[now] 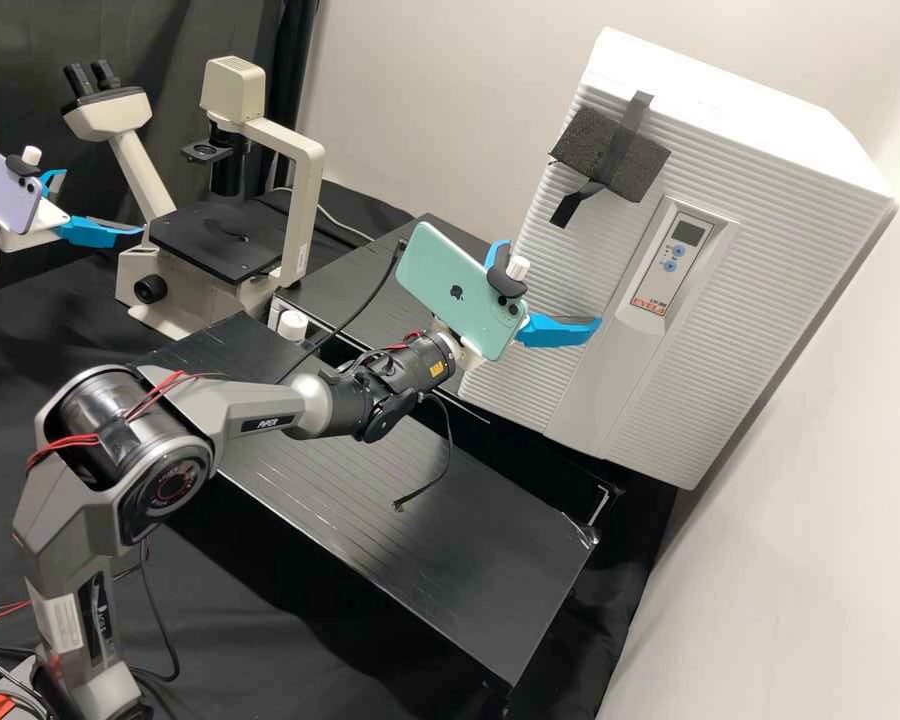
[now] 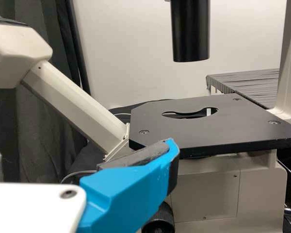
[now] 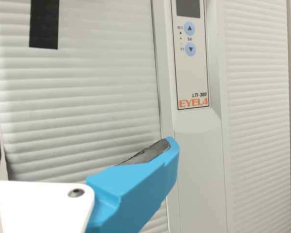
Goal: Open the incubator door.
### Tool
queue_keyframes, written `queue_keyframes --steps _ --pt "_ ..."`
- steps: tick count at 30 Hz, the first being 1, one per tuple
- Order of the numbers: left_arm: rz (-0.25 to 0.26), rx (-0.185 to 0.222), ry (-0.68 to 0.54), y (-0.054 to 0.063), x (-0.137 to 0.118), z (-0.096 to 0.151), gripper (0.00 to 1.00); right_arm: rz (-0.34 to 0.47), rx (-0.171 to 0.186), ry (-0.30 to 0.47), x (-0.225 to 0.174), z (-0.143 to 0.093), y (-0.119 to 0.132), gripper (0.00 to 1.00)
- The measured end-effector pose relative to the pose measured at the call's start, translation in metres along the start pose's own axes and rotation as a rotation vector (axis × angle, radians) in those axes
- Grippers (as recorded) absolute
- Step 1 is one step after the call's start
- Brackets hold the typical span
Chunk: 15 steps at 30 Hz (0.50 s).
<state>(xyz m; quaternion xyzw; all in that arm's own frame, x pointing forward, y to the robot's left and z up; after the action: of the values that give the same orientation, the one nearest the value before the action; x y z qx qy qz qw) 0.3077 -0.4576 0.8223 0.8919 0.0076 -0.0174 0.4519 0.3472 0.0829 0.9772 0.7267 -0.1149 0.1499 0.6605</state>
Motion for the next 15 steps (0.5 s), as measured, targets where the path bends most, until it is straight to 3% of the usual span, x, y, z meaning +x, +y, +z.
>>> queue_keyframes --steps 15 --pt "0.000 0.000 0.000 0.0000 0.0000 0.0000 1.00 -0.003 -0.005 0.003 0.0000 -0.0002 -0.0003 0.00"
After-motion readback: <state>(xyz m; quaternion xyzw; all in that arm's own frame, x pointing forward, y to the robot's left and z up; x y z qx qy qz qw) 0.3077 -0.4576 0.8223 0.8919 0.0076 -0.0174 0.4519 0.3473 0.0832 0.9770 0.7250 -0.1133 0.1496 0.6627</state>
